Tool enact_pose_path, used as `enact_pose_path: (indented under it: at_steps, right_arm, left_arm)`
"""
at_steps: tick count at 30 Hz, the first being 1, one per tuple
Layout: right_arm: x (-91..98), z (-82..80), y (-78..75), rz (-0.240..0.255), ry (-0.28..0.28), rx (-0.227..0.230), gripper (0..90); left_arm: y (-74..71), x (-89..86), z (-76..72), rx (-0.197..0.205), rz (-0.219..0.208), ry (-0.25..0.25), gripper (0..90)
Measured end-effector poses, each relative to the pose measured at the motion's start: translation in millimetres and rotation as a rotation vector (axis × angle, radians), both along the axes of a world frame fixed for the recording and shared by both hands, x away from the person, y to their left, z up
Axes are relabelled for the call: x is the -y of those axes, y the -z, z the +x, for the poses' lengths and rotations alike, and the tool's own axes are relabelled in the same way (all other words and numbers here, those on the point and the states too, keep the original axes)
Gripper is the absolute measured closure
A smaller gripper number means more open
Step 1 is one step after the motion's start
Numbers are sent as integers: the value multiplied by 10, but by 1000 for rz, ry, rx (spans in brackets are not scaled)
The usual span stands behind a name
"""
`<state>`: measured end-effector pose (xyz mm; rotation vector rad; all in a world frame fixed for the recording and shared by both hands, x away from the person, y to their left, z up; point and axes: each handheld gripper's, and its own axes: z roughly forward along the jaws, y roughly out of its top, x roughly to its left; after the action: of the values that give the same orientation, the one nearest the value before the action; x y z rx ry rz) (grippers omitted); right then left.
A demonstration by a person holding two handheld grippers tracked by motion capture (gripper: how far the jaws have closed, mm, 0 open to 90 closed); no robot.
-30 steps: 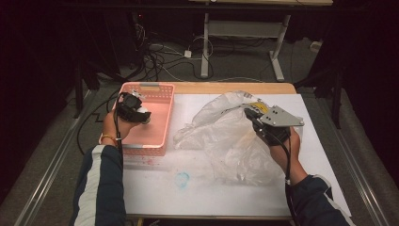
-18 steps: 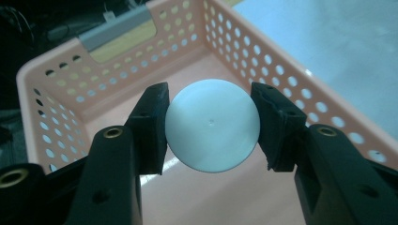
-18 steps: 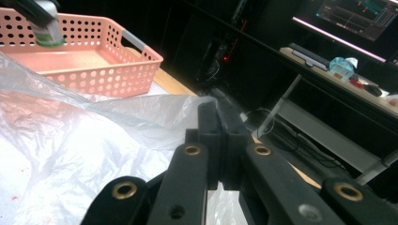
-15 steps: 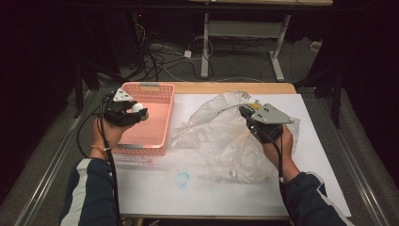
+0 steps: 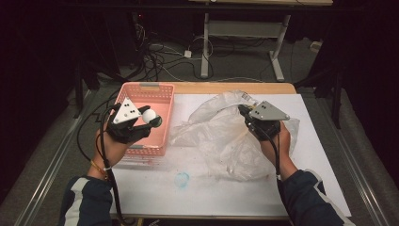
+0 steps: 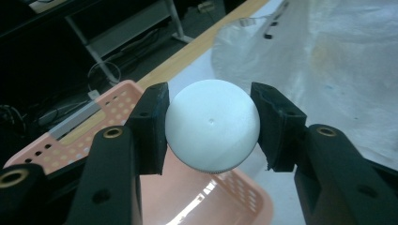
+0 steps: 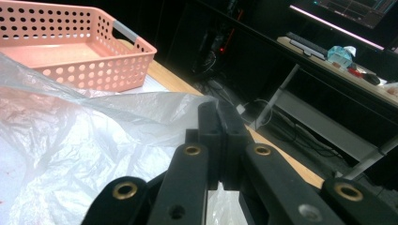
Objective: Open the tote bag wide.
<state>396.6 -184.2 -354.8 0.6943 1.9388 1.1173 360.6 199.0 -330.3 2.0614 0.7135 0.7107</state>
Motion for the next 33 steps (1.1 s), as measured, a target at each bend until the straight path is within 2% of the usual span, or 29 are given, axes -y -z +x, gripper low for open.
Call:
enact_pose_path:
  at_steps: [6,8,11,12,13,14,16,19,22,24,26,33]
  right_arm:
    - [-19,28,-1,0,15,-7,900]
    - [-20,36,2,-1,18,-11,900]
    - [-19,42,5,-2,18,-14,900]
    - [-28,44,11,-9,18,-17,900]
    - [-31,42,11,-8,19,-17,900]
    - [-31,42,11,-8,19,-17,900]
    - [-38,22,4,-8,15,-14,900]
    - [-33,7,-4,0,8,-15,900]
    - [-28,-15,-12,-2,0,-13,900]
    - [-26,-30,-18,3,-4,-14,900]
    - [-20,-39,-20,8,-10,-15,900]
    - [-21,-95,-70,32,-48,-32,900]
  left_arm:
    - [-24,154,-122,16,-10,57,484]
    - [-46,241,-202,44,2,86,484]
    - [-77,422,-324,78,6,149,484]
    - [-74,575,-386,86,11,200,484]
    - [-62,659,-411,86,17,225,484]
    - [-62,659,-411,86,17,225,484]
    - [-21,821,-446,74,28,275,484]
    - [89,1053,-443,58,79,322,484]
    - [214,1196,-375,25,97,345,485]
    - [313,1296,-327,10,125,350,484]
    - [396,1371,-277,-7,128,353,484]
    - [559,1563,-182,-12,131,348,484]
